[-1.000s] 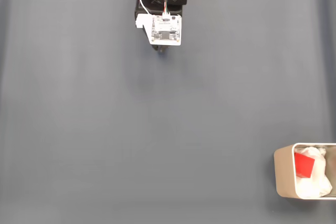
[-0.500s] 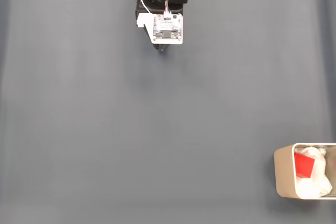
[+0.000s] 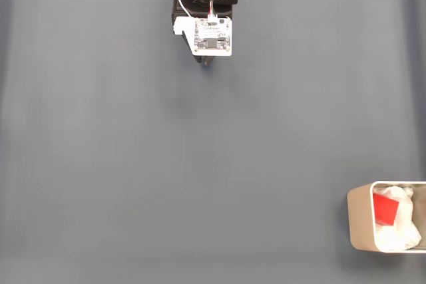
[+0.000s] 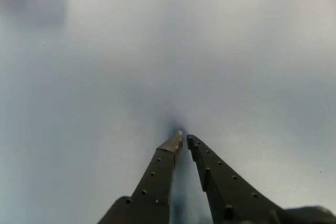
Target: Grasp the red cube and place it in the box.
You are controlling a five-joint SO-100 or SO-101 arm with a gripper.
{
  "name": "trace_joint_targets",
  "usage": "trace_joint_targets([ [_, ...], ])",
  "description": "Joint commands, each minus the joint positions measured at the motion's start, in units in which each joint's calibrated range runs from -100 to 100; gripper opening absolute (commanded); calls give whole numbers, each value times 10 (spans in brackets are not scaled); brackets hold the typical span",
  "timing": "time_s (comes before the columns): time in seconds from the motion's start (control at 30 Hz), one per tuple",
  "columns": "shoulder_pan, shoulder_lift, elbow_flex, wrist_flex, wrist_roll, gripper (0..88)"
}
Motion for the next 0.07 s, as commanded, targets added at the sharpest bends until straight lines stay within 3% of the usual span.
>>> trace_joint_targets([
  [0.0,-5,1,5,13,3,1],
  [0.03,-5,1,5,13,3,1],
])
